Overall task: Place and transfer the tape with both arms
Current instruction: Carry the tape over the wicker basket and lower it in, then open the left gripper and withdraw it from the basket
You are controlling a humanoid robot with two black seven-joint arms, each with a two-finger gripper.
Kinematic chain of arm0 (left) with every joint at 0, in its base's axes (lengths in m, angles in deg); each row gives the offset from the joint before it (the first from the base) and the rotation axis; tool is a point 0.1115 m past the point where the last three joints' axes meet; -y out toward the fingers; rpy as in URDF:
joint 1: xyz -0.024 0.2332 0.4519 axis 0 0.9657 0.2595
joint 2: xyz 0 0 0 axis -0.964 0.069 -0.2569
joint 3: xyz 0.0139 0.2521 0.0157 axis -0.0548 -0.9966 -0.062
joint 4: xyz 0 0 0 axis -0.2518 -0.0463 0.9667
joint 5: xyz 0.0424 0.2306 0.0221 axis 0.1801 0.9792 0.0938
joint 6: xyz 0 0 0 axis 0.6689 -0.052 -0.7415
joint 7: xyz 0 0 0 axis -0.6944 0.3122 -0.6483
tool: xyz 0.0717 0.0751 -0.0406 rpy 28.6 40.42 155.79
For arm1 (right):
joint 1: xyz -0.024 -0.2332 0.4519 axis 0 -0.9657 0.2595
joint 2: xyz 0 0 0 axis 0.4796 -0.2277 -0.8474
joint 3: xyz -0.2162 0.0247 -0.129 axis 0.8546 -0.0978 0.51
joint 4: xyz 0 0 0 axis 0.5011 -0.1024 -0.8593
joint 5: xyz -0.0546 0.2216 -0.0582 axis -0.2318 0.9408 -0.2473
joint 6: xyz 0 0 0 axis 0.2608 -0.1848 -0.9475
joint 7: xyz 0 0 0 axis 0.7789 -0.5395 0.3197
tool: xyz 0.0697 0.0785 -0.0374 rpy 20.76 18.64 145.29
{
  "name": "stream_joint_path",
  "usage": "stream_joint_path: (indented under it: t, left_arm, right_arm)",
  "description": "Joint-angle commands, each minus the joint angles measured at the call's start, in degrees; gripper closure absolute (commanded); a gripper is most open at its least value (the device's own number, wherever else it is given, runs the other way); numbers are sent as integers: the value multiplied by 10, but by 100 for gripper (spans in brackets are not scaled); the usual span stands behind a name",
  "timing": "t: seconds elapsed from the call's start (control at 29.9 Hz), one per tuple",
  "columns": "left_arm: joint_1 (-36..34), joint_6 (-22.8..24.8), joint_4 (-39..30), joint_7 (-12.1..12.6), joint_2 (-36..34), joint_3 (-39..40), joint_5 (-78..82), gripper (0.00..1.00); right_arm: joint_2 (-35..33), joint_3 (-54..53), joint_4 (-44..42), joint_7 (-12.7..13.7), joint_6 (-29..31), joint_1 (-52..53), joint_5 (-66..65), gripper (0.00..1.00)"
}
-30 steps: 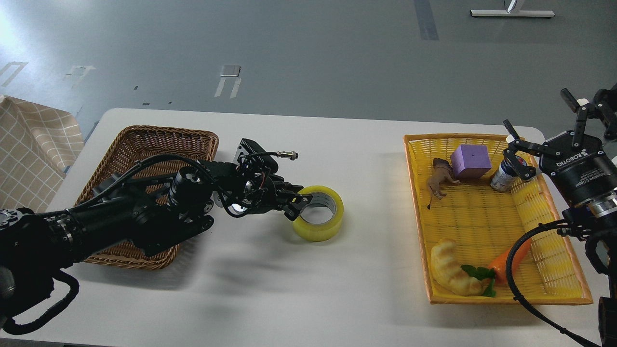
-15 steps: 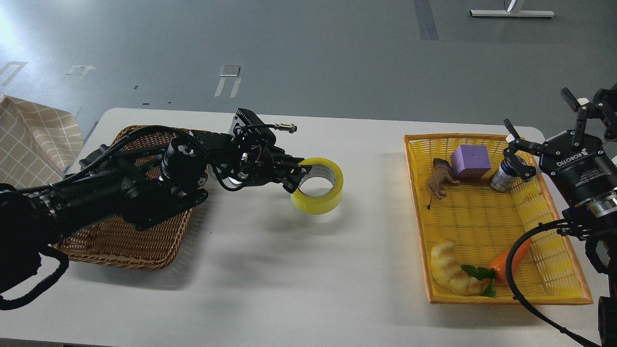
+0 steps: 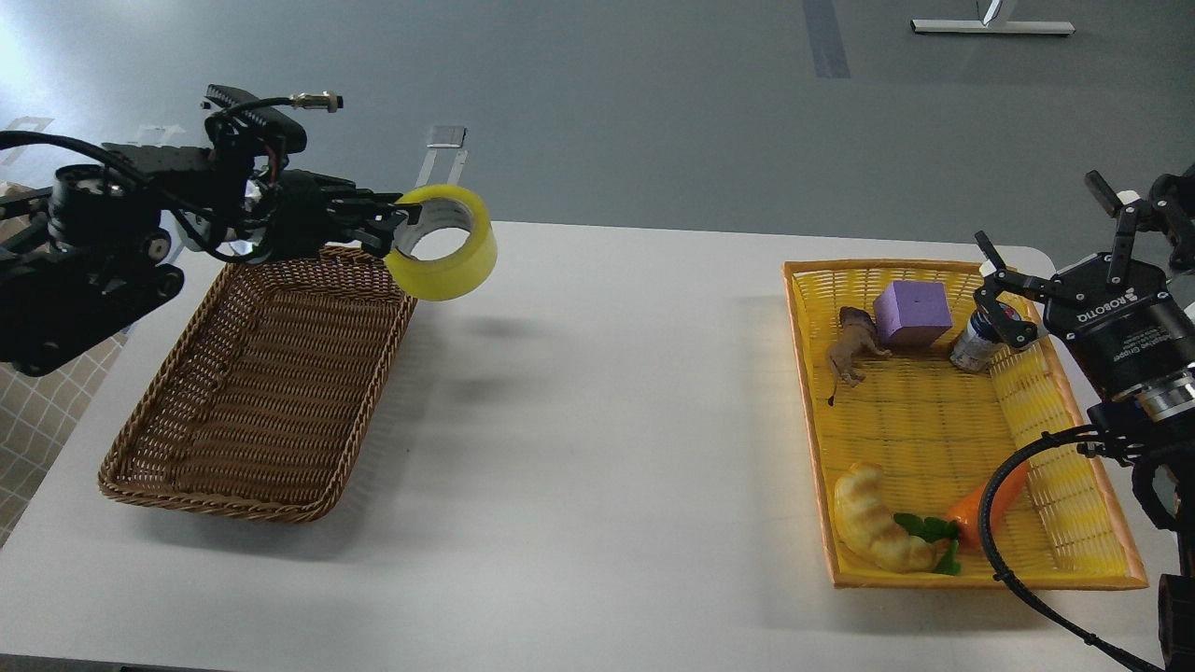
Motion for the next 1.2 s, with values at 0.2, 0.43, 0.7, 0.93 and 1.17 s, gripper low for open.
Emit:
stream_joint_path:
  t: [0.2,0.43,0.7,0.93,1.17]
  left_arm:
    - [86,-44,0,-37,-107,-2,-2,100]
    - [168,-93,0,-36,-107,-2,-1,100]
    - [224,-131,6,-36,-99,-2,-2,100]
    - [226,-132,8,-35,-99,-1,-5,100]
    - [226,-132,13,-30,-87,0,-15,51]
  right_arm:
    - [2,5,-4,0,0,4,0,5]
    - [6,5,-4,0,0,6,-1,5]
    - [6,5,-3,0,0,6,-1,5]
    - [6,5,-2,0,0,5,-1,4]
    - [6,5,-2,0,0,5,-1,4]
